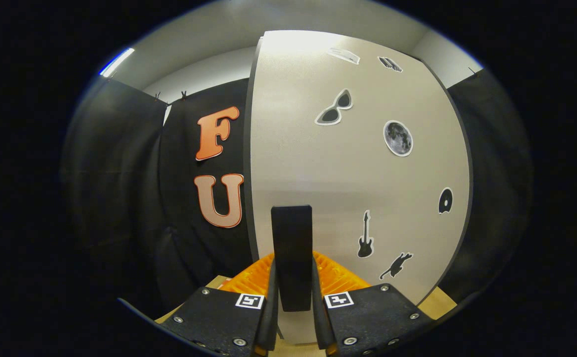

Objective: Open the shoe cabinet door, grab the shoes and put them into the shoe cabinet, then close the shoe cabinet door.

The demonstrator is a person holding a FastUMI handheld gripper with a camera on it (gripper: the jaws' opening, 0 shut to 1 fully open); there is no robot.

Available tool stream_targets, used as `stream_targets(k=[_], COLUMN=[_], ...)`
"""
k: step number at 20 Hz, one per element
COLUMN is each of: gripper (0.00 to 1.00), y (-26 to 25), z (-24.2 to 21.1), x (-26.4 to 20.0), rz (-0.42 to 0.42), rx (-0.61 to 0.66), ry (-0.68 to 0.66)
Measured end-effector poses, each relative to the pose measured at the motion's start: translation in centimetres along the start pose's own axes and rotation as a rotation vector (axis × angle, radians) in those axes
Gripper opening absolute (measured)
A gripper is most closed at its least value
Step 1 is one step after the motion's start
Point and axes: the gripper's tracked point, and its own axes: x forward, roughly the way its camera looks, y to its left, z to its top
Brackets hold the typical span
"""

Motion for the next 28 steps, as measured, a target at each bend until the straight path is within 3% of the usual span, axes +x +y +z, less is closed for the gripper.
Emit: stream_targets(k=[20,28], gripper=[0.28,0.27], y=[-4.6,-8.2], z=[0.0,0.1], x=[-9.0,-12.8], rz=[-0.034,-0.097], rx=[0.023,0.022], ry=[0.007,0.006])
